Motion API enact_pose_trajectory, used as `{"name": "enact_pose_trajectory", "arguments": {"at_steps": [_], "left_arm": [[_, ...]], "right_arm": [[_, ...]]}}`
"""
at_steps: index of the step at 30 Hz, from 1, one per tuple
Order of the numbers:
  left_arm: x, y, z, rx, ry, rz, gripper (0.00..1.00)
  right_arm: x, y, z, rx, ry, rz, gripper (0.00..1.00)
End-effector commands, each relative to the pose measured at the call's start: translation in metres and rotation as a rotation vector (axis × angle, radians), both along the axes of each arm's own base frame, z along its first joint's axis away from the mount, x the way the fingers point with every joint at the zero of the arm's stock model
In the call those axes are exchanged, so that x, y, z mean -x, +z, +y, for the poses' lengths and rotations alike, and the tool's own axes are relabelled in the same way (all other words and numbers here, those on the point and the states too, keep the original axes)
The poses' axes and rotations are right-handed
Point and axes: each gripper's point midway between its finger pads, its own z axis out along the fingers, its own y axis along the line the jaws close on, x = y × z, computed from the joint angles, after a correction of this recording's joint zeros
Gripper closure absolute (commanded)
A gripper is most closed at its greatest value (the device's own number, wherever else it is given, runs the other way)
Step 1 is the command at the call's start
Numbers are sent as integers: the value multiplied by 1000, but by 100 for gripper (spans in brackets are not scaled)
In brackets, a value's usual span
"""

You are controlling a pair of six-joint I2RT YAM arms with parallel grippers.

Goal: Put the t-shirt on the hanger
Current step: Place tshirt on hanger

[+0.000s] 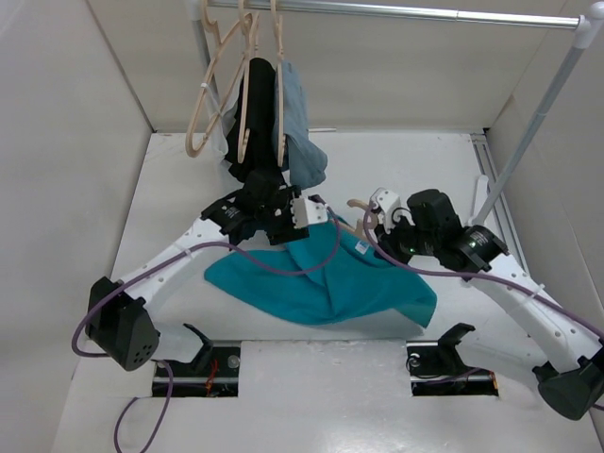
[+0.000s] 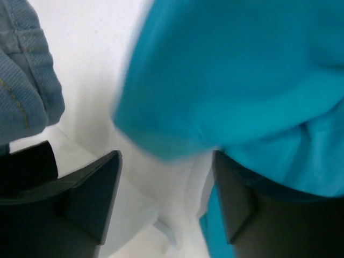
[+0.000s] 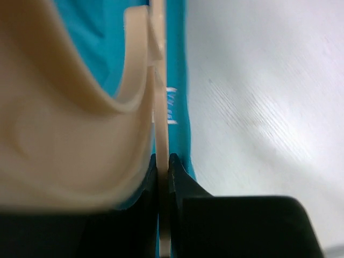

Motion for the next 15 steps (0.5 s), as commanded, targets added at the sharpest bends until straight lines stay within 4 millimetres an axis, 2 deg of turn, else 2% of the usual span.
{"name": "enact_pose_trajectory", "arguments": {"at_steps": [1, 3, 4, 6, 7, 9, 10, 11, 12, 14, 15], "left_arm": [[-4, 18, 4, 50, 83, 16, 33], [-3, 37, -2, 113, 86, -5, 0], [-5, 48, -4, 144, 97, -20, 0], [-5, 64, -8, 212, 116, -34, 0], [-6, 68, -8, 219, 115, -41, 0], [1, 78, -13, 249, 93, -52, 0], [5, 78, -18, 256, 87, -42, 0], [5, 78, -18, 256, 87, -42, 0], [11, 76, -21, 260, 76, -20, 0], [14, 76, -24, 274, 68, -2, 0], [15, 71, -23, 266, 70, 8, 0]], "right_arm": [[-16, 39, -22, -9, -162, -69, 100], [-21, 42, -41, 35, -245, -58, 100], [-24, 56, -48, 29, -273, -81, 100], [-25, 60, -65, 74, -336, -62, 100], [-31, 76, -76, 70, -385, -85, 100], [-34, 81, -94, 122, -455, -70, 100], [-37, 88, -107, 134, -505, -74, 100], [-42, 110, -113, 119, -540, -113, 100], [-48, 115, -120, 147, -562, -116, 100], [-55, 150, -144, 160, -648, -182, 100], [-65, 154, -149, 183, -660, -185, 100]]}}
